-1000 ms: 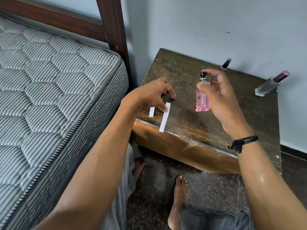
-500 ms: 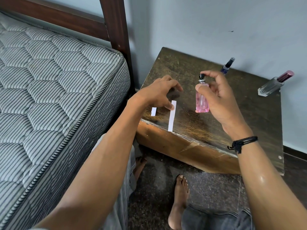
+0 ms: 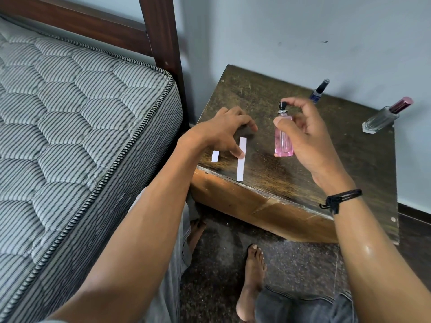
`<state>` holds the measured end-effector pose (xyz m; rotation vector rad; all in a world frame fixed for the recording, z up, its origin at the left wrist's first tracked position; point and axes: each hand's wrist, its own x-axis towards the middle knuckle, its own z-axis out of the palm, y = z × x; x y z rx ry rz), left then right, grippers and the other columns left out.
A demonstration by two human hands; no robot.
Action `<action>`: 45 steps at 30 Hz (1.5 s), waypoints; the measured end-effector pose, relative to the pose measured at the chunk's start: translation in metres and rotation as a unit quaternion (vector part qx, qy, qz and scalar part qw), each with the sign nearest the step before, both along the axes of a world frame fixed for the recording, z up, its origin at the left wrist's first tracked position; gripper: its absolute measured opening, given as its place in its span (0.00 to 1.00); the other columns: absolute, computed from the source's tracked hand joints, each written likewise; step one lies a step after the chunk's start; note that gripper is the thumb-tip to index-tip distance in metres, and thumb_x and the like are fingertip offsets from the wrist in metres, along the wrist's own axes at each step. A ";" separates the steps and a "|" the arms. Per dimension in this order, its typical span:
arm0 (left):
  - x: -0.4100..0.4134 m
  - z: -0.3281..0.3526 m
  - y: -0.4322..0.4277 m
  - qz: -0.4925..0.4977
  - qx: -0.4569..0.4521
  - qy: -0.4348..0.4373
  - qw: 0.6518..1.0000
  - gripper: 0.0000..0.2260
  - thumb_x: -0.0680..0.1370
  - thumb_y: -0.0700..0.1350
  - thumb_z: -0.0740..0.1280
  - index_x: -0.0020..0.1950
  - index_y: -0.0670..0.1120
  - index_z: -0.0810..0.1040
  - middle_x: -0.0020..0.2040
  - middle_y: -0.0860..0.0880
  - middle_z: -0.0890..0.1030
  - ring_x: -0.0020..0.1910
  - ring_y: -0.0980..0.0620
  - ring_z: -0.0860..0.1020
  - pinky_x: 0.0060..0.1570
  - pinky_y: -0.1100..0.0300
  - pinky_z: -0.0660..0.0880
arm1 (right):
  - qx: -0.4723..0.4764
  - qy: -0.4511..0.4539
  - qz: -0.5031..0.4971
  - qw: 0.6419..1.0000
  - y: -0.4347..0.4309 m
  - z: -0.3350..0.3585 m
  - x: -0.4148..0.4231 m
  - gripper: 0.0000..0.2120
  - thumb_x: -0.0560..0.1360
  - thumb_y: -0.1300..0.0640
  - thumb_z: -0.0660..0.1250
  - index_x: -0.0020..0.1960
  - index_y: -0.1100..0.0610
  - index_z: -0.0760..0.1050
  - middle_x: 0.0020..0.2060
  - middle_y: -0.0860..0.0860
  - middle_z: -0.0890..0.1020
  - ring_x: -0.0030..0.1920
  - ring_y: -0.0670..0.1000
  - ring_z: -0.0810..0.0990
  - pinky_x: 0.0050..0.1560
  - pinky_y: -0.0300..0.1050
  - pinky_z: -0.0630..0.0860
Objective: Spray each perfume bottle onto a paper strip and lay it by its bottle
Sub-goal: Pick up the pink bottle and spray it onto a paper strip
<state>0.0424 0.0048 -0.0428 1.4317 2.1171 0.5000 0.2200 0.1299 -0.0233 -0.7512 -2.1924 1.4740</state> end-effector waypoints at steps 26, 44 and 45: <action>-0.005 -0.001 0.001 0.096 0.062 -0.006 0.993 0.19 0.68 0.42 0.81 0.56 0.48 0.82 0.55 0.53 0.73 0.53 0.52 0.76 0.57 0.54 0.76 | -0.033 0.033 -0.033 0.998 0.011 0.016 0.011 0.21 0.75 0.44 0.72 0.66 0.42 0.74 0.45 0.39 0.82 0.49 0.44 0.84 0.50 0.54 0.85; 0.007 -0.005 0.009 0.144 0.087 0.056 0.984 0.12 0.72 0.44 0.77 0.54 0.49 0.82 0.54 0.51 0.79 0.50 0.52 0.78 0.53 0.58 0.74 | -0.012 -0.144 0.080 0.986 0.061 0.022 0.054 0.23 0.71 0.65 0.78 0.59 0.43 0.81 0.60 0.51 0.83 0.54 0.42 0.86 0.56 0.38 0.75; 0.008 -0.005 0.009 0.146 0.089 0.056 0.984 0.12 0.72 0.44 0.77 0.54 0.48 0.82 0.54 0.51 0.80 0.50 0.52 0.78 0.53 0.57 0.74 | -0.012 -0.145 0.081 0.986 0.061 0.022 0.054 0.23 0.71 0.65 0.77 0.59 0.42 0.81 0.60 0.51 0.83 0.54 0.42 0.85 0.56 0.38 0.74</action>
